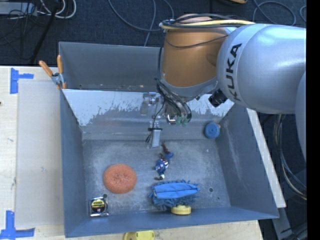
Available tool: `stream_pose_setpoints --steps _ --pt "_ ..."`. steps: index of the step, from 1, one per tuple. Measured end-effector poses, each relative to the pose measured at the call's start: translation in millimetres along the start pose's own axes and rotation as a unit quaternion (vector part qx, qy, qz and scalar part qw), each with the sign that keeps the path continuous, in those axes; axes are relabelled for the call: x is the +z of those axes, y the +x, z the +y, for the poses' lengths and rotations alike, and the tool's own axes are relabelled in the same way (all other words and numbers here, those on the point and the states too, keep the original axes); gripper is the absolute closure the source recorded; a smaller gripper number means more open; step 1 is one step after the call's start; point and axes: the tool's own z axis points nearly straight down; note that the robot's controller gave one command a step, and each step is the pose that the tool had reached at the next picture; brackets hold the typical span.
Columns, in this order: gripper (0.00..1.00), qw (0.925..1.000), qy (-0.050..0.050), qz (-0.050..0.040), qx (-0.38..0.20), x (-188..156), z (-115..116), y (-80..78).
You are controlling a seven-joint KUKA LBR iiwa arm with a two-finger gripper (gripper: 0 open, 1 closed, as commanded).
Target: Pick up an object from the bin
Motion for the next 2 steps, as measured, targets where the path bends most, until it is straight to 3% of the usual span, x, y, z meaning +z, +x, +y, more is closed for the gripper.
stream_pose_setpoints --steps 1,2 --pt "0.00 1.0000 0.000 -0.0037 0.001 -5 -1 -1.2" --pt "0.00 0.9994 0.000 -0.0071 0.034 28 15 19.3"
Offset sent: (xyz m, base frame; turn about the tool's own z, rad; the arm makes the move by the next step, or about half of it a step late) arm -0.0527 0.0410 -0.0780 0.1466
